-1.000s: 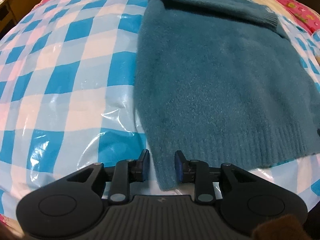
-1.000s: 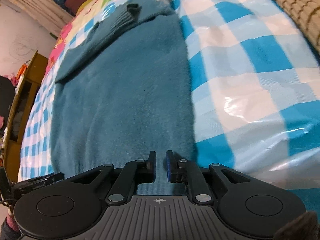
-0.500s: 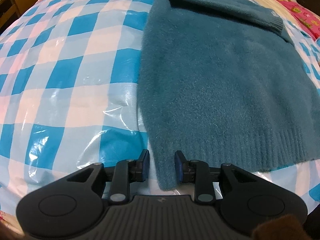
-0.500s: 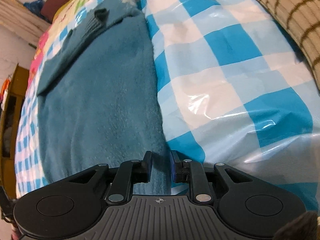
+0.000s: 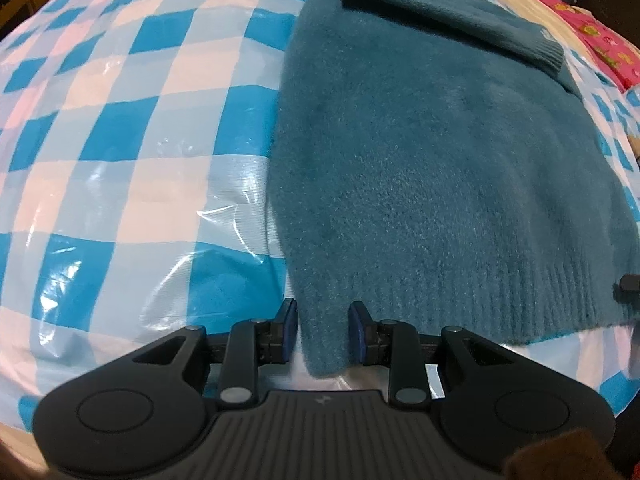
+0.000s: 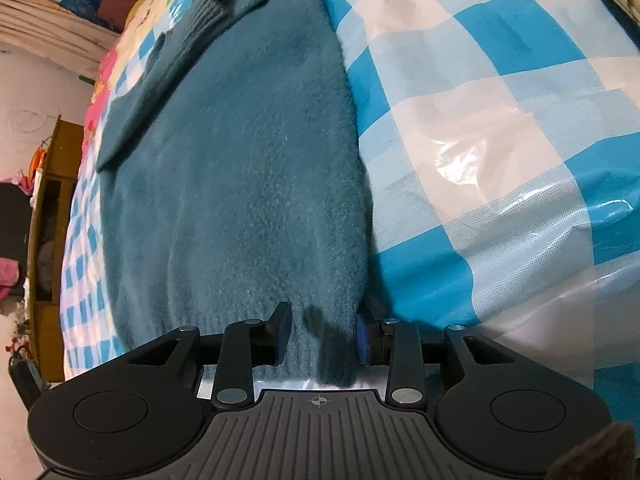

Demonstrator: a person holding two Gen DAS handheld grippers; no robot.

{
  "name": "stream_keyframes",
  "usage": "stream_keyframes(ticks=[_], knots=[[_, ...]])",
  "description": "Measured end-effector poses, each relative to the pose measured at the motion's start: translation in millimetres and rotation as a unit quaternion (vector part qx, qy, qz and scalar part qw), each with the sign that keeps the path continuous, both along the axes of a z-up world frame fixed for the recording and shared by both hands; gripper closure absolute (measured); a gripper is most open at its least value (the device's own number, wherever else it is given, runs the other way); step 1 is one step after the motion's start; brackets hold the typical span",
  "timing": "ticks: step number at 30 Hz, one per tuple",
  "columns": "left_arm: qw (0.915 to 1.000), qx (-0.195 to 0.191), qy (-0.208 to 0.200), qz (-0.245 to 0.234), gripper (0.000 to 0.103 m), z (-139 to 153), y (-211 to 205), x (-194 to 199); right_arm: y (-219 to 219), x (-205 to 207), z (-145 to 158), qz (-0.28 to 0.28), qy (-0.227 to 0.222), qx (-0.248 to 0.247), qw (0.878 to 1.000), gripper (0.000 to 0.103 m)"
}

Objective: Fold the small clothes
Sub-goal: 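Lift and fold the sweater side over with the left tool while the right tool grips the body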

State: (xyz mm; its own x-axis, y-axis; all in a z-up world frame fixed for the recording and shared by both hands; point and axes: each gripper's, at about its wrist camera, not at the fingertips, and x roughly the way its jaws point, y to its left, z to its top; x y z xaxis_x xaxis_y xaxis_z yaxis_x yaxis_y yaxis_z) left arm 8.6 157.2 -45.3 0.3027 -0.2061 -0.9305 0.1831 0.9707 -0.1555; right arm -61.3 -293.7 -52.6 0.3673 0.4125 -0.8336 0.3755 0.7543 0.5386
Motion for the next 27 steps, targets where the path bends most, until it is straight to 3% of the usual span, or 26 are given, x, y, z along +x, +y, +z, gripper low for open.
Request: stream_keyframes(ticks=[2, 4, 7, 12, 15, 18, 23, 27], knots=[[1.0000, 0.001, 0.004, 0.002, 0.075, -2, -3, 2, 0, 1, -1, -0.002, 0.002, 0.002, 1.000, 0.070], [0.9999, -0.008, 0.007, 0.001, 0.087, -1, -4, 2, 1, 2, -1, 0.002, -0.004, 0.012, 1.000, 0.071], [0.9990, -0.042, 0.006, 0.012, 0.089, 4, -1, 3, -2, -1, 2, 0.000, -0.027, 0.045, 0.999, 0.086], [0.9887, -0.142, 0.000, 0.047, 0.089, 23, 12, 12, -9, 2, 18, -0.036, -0.088, 0.115, 0.989, 0.090], [0.9803, -0.189, -0.028, 0.050, 0.089, 44, 10, 28, -12, 19, 37, -0.054, -0.143, 0.148, 0.977, 0.090], [0.9752, -0.209, -0.062, 0.040, 0.089, 65, 2, 55, -17, 46, 59, -0.063, -0.193, 0.166, 0.965, 0.090], [0.9661, -0.221, -0.130, 0.032, 0.089, 99, -5, 116, -32, 99, 93, -0.086, -0.270, 0.171, 0.944, 0.091], [0.9612, -0.213, -0.172, 0.036, 0.089, 116, -12, 178, -49, 154, 103, -0.106, -0.299, 0.148, 0.937, 0.091]])
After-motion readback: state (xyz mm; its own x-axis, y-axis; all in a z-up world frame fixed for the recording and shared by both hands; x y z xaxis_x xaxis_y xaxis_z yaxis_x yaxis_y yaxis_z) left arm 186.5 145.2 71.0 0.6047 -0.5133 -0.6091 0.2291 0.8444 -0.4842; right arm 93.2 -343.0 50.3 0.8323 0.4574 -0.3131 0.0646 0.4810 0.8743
